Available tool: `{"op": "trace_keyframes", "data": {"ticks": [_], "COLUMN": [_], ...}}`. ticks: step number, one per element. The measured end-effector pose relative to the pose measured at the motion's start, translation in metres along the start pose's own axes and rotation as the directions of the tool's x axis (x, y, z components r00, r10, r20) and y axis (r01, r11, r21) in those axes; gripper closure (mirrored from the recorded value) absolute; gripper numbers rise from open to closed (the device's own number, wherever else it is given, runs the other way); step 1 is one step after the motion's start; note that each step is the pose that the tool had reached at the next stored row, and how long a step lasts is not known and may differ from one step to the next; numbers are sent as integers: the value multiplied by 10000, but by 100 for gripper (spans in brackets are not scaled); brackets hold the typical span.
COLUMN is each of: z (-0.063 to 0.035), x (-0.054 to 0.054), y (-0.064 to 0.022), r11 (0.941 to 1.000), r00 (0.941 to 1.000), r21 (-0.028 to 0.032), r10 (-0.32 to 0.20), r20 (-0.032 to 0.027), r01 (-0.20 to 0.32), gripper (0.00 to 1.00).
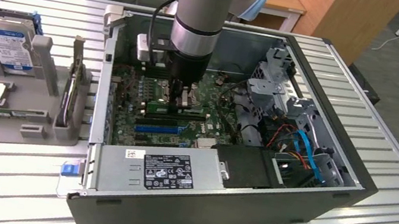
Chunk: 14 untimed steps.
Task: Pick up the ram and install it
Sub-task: 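Insert the ram into the slot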
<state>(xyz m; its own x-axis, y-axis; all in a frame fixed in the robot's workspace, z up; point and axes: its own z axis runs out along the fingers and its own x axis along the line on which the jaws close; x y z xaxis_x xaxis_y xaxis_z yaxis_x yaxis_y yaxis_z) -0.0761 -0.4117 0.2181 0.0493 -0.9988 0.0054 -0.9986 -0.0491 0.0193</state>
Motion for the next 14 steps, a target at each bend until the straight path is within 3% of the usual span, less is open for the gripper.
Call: {"op": "trace_keyframes", "data": {"ticks": [14], "z": [0], "x": [-2], "y": [0], "r11": [9998], "r00": [9998], "r21": [2], "r10": [-175], "r20": [-3], "r01": [175], "gripper": [86]}}
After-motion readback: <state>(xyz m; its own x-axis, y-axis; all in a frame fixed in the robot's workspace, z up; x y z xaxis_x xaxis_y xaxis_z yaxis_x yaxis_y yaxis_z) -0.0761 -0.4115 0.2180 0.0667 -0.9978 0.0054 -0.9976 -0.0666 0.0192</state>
